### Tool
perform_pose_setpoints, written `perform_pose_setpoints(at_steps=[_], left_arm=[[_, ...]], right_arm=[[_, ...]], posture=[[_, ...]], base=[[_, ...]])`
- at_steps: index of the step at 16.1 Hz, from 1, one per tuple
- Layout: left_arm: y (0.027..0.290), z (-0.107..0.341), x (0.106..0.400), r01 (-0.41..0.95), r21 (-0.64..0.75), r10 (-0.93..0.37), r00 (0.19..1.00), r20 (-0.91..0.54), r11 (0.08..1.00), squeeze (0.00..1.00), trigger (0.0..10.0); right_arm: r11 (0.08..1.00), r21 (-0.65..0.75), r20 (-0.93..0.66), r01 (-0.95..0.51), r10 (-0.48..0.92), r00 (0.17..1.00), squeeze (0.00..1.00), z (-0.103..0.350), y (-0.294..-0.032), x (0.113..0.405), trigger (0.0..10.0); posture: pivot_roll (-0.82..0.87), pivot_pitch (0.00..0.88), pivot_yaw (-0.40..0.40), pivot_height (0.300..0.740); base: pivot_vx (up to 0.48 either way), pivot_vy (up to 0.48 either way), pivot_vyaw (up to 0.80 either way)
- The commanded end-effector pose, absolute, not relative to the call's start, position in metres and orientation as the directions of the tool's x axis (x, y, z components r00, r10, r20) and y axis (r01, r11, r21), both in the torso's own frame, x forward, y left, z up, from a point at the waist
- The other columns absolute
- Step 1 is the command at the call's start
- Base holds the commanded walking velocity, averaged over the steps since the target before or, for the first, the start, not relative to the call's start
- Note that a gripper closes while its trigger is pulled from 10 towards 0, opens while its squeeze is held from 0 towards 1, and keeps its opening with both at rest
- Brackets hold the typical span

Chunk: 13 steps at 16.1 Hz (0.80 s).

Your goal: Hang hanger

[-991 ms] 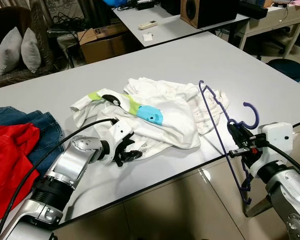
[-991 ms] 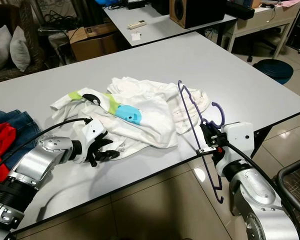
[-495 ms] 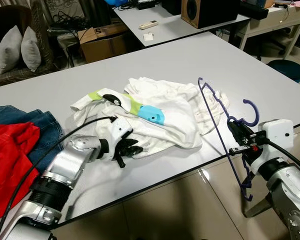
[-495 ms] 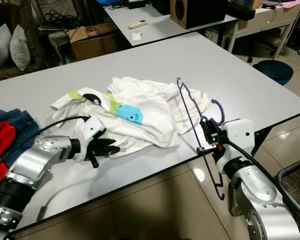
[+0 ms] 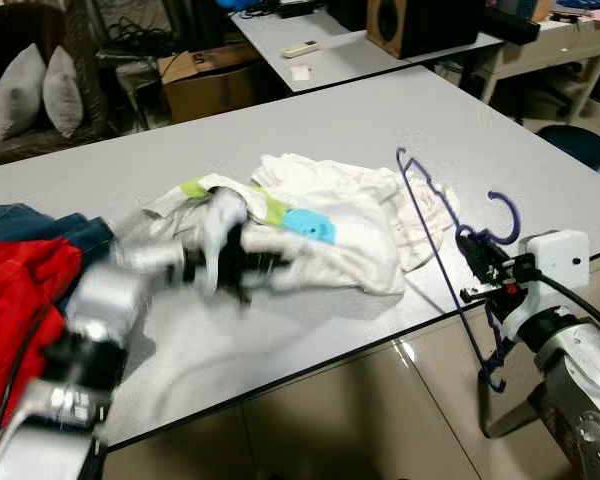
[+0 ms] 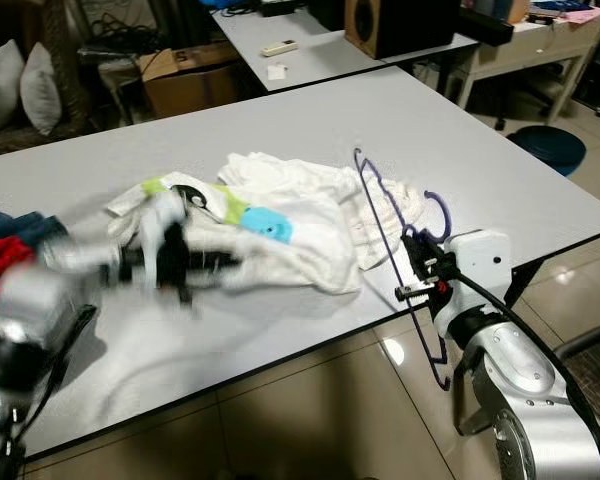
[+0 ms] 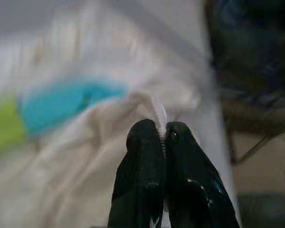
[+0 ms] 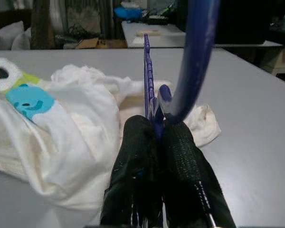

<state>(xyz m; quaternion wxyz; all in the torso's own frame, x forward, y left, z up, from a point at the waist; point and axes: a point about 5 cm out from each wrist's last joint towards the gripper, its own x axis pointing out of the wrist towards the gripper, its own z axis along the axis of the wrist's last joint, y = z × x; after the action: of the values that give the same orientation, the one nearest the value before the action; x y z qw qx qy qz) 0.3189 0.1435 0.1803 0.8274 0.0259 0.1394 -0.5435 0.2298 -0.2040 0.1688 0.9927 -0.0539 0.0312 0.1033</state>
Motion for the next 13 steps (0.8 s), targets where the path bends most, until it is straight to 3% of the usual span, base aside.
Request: perform_pose_setpoints(at_steps=[1,3,5,7,8,9,11,13], left_arm=[[0.143,0.218,0.326,0.921,-0.053,-0.92,0.379,-0.097,0.385,0.0,0.0],[0.147,0.279,0.344,0.882,0.049,-0.873,0.453,0.181,0.468,0.0,0.0],[0.152,0.298,0.348,0.867,0.07,-0.851,0.463,0.247,0.493,0.0,0.0],[0.159,0.335,0.356,0.832,-0.004,-0.749,0.502,0.432,0.555,0.0,0.0],[0.16,0.337,0.357,0.823,-0.02,-0.735,0.517,0.438,0.567,0.0,0.0],[0.157,0.312,0.366,0.75,0.128,-0.757,0.62,0.205,0.649,0.0,0.0],[0.163,0.287,0.381,0.651,0.064,-0.654,0.75,0.1,0.756,0.0,0.0],[0.162,0.273,0.38,0.647,0.165,-0.658,0.753,0.018,0.744,0.0,0.0]], right_arm=[[0.982,-0.085,-0.027,-0.169,0.167,0.985,0.0,0.175,-0.209,0.233,10.0],[0.983,-0.08,-0.003,-0.163,0.164,0.986,0.0,0.177,-0.209,0.233,10.0],[0.984,-0.077,0.002,-0.158,0.159,0.987,0.0,0.176,-0.209,0.233,10.0],[0.988,-0.063,0.032,-0.141,0.144,0.989,0.0,0.177,-0.209,0.233,10.0],[0.988,-0.062,0.038,-0.141,0.143,0.989,0.0,0.178,-0.208,0.233,10.0],[0.986,-0.034,0.094,-0.163,0.165,0.982,0.0,0.186,-0.206,0.233,10.0],[0.953,0.055,0.243,-0.299,0.278,0.929,0.0,0.21,-0.198,0.225,10.0],[0.893,0.102,0.32,-0.438,0.387,0.865,0.0,0.223,-0.189,0.214,10.0]], posture=[[-0.06,0.0,0.116,0.74],[-0.05,0.0,0.14,0.74],[-0.05,0.0,0.151,0.74],[-0.05,0.0,0.164,0.74],[-0.05,0.0,0.164,0.74],[-0.05,0.0,0.169,0.74],[-0.06,0.0,0.173,0.74],[-0.06,0.0,0.171,0.74]], base=[[0.0,0.0,0.0],[0.0,0.0,0.0],[0.0,0.0,0.0],[0.0,0.0,0.0],[0.0,0.0,0.0],[0.0,0.0,0.0],[0.0,0.0,0.0],[0.0,0.0,0.0]])
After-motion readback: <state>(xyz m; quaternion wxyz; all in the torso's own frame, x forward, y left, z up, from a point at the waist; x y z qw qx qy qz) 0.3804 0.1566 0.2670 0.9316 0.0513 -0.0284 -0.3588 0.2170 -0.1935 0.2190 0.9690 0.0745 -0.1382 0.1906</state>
